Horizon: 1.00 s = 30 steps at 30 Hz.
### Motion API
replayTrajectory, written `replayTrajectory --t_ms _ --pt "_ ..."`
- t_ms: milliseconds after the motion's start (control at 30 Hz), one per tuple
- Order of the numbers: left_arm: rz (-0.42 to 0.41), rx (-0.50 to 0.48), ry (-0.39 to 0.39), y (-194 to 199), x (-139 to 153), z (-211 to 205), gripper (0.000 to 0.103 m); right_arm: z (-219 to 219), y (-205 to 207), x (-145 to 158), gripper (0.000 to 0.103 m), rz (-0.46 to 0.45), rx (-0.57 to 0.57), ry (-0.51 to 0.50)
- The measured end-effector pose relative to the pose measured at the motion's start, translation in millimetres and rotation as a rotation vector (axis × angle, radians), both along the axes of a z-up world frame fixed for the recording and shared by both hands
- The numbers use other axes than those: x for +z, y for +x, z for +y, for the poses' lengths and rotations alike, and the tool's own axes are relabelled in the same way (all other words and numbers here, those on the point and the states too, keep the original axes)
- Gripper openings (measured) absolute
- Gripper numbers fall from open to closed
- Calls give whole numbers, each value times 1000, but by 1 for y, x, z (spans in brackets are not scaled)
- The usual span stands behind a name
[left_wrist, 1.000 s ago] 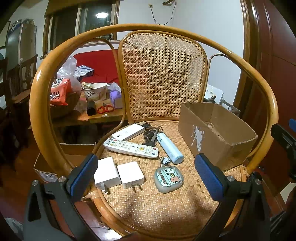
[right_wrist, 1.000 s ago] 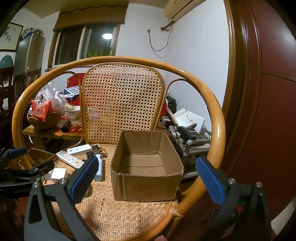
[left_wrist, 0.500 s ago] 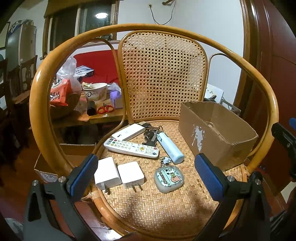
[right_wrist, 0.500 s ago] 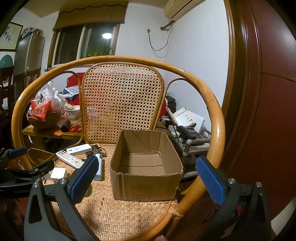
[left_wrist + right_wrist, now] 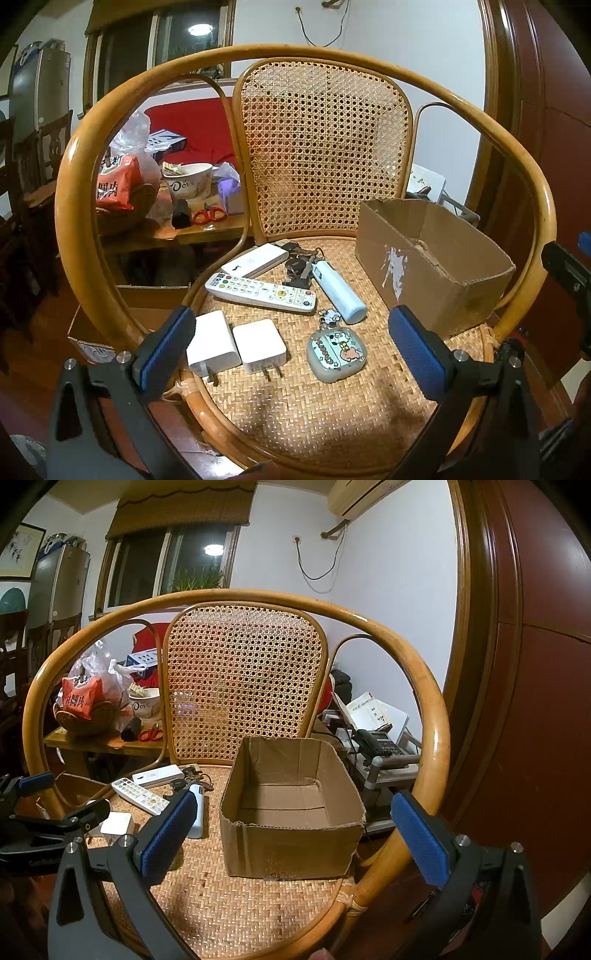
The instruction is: Organize rigid objects
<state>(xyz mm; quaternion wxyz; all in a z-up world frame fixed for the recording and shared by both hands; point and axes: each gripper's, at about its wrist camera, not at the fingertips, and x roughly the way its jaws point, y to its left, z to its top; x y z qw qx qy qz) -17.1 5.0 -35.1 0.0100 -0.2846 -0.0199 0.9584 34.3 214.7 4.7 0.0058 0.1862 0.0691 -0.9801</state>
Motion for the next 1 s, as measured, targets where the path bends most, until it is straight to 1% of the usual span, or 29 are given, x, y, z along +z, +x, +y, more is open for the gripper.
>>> replayTrajectory --t_ms 1000 --pt "-2 -4 -7 0 -1 1 103 -1 0 0 103 -9 -5 9"
